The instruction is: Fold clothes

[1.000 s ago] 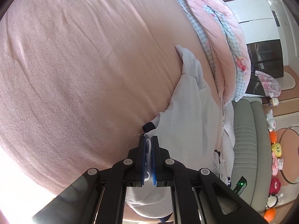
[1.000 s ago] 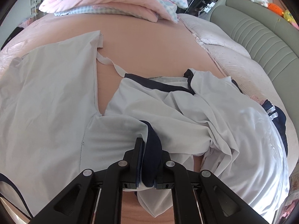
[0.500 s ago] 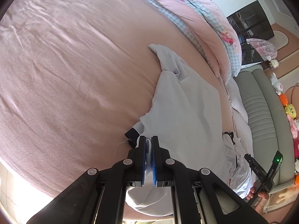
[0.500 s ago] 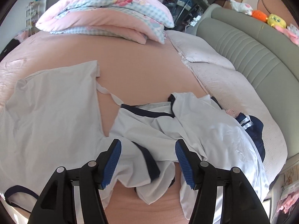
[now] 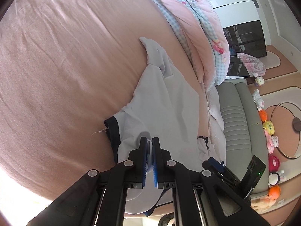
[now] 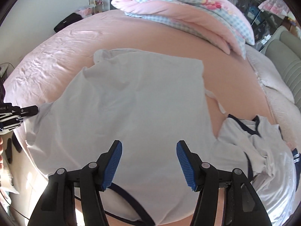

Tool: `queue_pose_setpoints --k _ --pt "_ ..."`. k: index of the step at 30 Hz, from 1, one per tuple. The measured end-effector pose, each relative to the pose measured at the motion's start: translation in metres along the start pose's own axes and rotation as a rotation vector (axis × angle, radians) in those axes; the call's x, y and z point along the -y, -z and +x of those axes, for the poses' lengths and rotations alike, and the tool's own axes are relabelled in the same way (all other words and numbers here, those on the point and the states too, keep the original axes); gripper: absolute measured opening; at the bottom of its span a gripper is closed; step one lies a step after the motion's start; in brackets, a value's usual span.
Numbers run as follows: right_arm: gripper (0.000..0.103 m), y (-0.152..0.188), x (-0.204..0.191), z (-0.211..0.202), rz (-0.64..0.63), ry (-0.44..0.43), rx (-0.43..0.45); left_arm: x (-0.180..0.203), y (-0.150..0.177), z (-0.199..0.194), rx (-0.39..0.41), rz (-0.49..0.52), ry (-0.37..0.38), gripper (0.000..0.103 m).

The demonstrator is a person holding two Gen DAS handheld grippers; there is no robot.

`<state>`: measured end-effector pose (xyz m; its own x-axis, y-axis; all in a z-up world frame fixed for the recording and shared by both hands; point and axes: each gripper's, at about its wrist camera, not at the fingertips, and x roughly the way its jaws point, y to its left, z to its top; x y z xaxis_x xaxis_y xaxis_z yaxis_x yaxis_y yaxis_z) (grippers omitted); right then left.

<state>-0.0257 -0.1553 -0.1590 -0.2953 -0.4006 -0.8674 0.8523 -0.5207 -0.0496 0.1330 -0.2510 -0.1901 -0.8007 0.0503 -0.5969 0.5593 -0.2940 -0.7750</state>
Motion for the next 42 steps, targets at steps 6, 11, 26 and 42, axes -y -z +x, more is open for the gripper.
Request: queue_pose_setpoints --k 6,11,26,42 --pt "0.060 -0.007 -0.008 0.008 0.047 -0.119 -0.057 0.023 0.008 0.016 -0.045 0.084 -0.008 0.004" --pt "0.060 -0.012 -0.018 0.014 0.034 -0.177 -0.088 0.038 0.014 0.026 -0.078 0.129 0.003 0.004" --pt "0.060 -0.032 -0.042 0.059 0.164 -0.519 -0.245 0.041 0.033 0.049 -0.138 0.164 -0.061 0.004" --pt "0.059 -0.037 -0.082 0.095 0.204 -0.666 -0.338 0.032 0.046 0.055 -0.139 0.151 -0.073 0.004"
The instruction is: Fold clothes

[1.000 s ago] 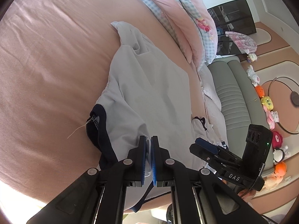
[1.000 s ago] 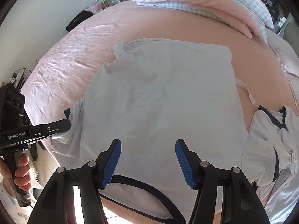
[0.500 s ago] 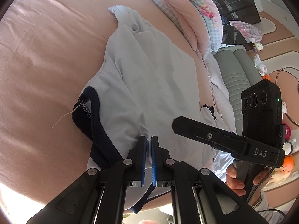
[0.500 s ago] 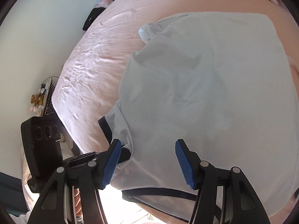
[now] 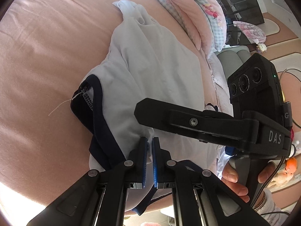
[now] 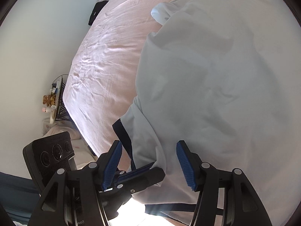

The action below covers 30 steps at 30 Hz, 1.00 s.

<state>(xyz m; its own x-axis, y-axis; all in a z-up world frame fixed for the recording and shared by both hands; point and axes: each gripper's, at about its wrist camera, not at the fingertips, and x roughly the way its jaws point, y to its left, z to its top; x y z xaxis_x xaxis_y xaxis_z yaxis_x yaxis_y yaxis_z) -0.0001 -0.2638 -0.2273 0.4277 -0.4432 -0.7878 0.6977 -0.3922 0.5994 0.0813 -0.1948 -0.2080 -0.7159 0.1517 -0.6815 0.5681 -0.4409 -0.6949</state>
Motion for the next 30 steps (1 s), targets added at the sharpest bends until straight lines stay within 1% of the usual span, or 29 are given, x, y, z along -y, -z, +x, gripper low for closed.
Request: queue_pose_setpoints --k 4,5,6,7,8,9,12,14,16,20,23,26,30 --pt "0.059 0.002 -0.008 0.007 -0.055 0.039 0.005 0.000 0.003 0.002 -0.004 0.008 -0.016 0.004" --pt "0.055 0.002 -0.008 0.008 -0.057 0.045 0.008 0.000 0.004 0.002 -0.004 0.014 -0.023 0.004" --pt "0.044 0.002 -0.007 0.009 -0.056 0.052 0.014 0.003 0.005 0.002 0.000 0.026 -0.035 0.004" --pt "0.038 0.002 -0.006 0.010 -0.054 0.062 0.018 0.006 0.006 0.001 0.004 0.042 -0.048 0.004" --pt "0.026 0.002 -0.004 0.011 -0.048 0.074 0.021 0.009 0.007 -0.001 0.001 0.059 -0.058 0.004" --pt "0.021 0.001 -0.001 0.012 -0.041 0.075 0.024 0.013 0.008 -0.002 -0.002 0.075 -0.068 0.004" --pt "0.015 0.003 0.009 0.011 -0.017 0.038 0.033 0.021 0.012 -0.008 -0.014 0.117 -0.085 0.004" --pt "0.014 0.003 0.011 0.012 -0.021 0.037 0.037 0.025 0.014 -0.013 -0.025 0.139 -0.097 0.004" --pt "0.014 0.005 0.010 0.012 -0.028 0.042 0.043 0.026 0.014 -0.020 -0.025 0.153 -0.124 0.004" --pt "0.014 0.005 0.010 0.013 -0.030 0.039 0.046 0.019 0.011 -0.034 -0.023 0.165 -0.159 0.006" --pt "0.014 0.006 0.012 0.012 -0.032 0.035 0.046 0.014 0.005 -0.037 -0.021 0.166 -0.200 0.006" --pt "0.014 0.008 0.014 0.012 -0.029 0.031 0.051 0.005 0.000 -0.039 -0.009 0.155 -0.237 0.007" --pt "0.014 0.010 0.015 0.011 -0.024 0.028 0.054 -0.003 -0.010 -0.030 -0.013 0.119 -0.265 0.007"
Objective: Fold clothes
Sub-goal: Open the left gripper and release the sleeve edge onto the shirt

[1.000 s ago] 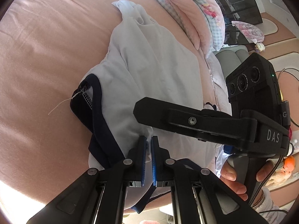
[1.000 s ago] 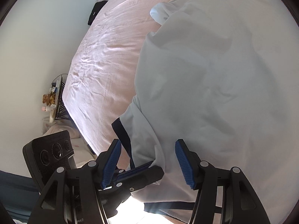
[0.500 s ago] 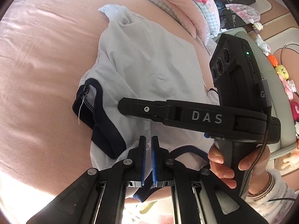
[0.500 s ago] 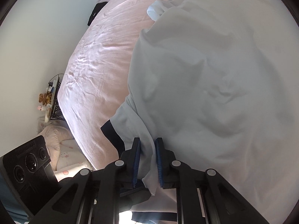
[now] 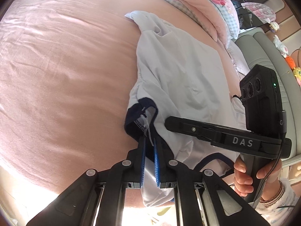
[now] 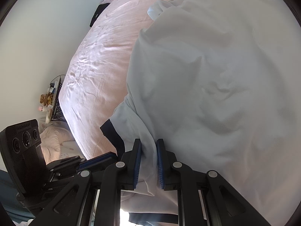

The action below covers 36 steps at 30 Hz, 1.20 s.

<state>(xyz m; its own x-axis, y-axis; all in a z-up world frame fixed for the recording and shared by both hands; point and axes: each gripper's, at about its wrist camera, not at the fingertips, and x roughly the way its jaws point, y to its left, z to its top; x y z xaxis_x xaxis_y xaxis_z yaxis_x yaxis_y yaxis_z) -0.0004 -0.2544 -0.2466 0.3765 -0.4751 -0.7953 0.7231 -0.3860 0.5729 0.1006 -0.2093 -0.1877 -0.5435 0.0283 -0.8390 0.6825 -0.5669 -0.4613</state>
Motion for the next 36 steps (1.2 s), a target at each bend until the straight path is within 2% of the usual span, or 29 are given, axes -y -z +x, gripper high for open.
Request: queue_pose_setpoints --k 6,9,11,13,22,27,33,36 --pt "0.014 0.003 -0.001 -0.001 -0.005 0.013 0.005 -0.013 -0.007 0.003 0.008 -0.043 -0.041 0.012" --pt "0.014 0.004 -0.001 -0.001 -0.013 0.024 0.007 -0.027 -0.012 0.004 0.008 -0.130 -0.008 0.028" --pt "0.014 0.005 -0.002 -0.001 -0.019 0.029 0.009 -0.034 -0.014 0.004 0.012 -0.177 0.031 0.043" --pt "0.014 0.006 -0.002 -0.001 -0.021 0.032 0.011 -0.036 -0.016 0.003 0.017 -0.185 0.052 0.047" --pt "0.014 0.009 -0.002 0.000 -0.029 0.035 0.020 -0.035 -0.023 0.010 0.022 -0.187 0.064 0.047" --pt "0.014 0.011 -0.003 -0.001 -0.040 0.049 0.030 -0.033 -0.028 0.014 0.014 -0.211 0.102 0.047" --pt "0.014 0.011 -0.001 -0.001 -0.026 0.039 0.029 -0.027 -0.023 0.014 0.017 -0.151 0.053 0.046" --pt "0.015 0.012 -0.001 -0.001 -0.020 0.035 0.027 -0.022 -0.024 0.017 0.018 -0.110 0.010 0.039"
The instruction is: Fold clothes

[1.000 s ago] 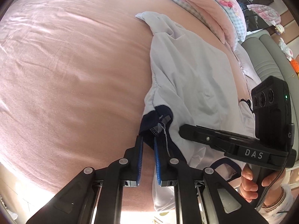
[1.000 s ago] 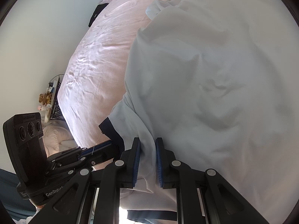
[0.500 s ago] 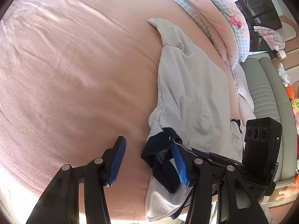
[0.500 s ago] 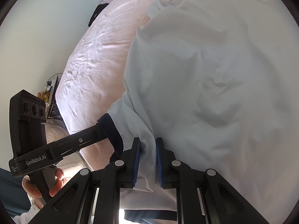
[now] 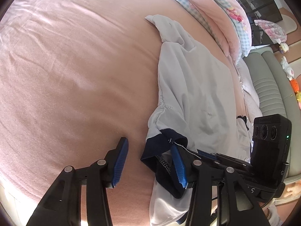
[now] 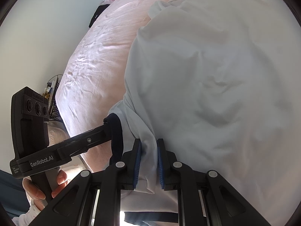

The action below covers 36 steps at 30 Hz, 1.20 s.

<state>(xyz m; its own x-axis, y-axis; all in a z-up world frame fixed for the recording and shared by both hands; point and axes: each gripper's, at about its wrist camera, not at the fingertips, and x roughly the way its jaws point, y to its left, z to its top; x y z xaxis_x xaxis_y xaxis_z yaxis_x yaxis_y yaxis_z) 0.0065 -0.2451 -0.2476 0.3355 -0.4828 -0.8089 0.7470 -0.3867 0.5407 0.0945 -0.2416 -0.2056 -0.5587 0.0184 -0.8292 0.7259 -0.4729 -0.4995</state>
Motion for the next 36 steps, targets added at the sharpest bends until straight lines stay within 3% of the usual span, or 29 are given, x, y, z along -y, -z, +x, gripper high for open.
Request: queue_pose_setpoints --k 2,4,10,14,18,25,30,36 --pt "0.015 0.001 -0.002 -0.001 -0.001 0.009 0.002 0.006 -0.002 0.001 0.019 0.052 -0.043 0.021" --pt "0.015 0.002 -0.008 -0.003 -0.030 0.040 0.007 0.012 -0.003 0.003 0.036 0.086 -0.082 0.010" --pt "0.016 0.009 -0.033 -0.017 -0.170 0.163 0.036 0.030 -0.003 -0.001 0.076 0.159 -0.046 0.008" --pt "0.016 0.018 -0.047 -0.031 -0.231 0.193 0.075 0.036 -0.003 -0.006 0.082 0.193 -0.032 0.008" --pt "0.016 0.027 -0.063 -0.040 -0.281 0.183 0.107 0.038 -0.006 -0.013 0.100 0.206 -0.002 0.008" --pt "0.016 0.037 -0.085 -0.038 -0.322 0.077 0.112 0.046 -0.015 -0.022 0.129 0.228 0.025 0.007" --pt "0.016 0.038 -0.093 -0.020 -0.352 0.125 0.082 0.046 -0.021 -0.026 0.130 0.198 0.081 0.007" --pt "0.016 0.030 -0.081 -0.005 -0.274 0.132 0.061 0.044 -0.022 -0.027 0.127 0.186 0.091 0.007"
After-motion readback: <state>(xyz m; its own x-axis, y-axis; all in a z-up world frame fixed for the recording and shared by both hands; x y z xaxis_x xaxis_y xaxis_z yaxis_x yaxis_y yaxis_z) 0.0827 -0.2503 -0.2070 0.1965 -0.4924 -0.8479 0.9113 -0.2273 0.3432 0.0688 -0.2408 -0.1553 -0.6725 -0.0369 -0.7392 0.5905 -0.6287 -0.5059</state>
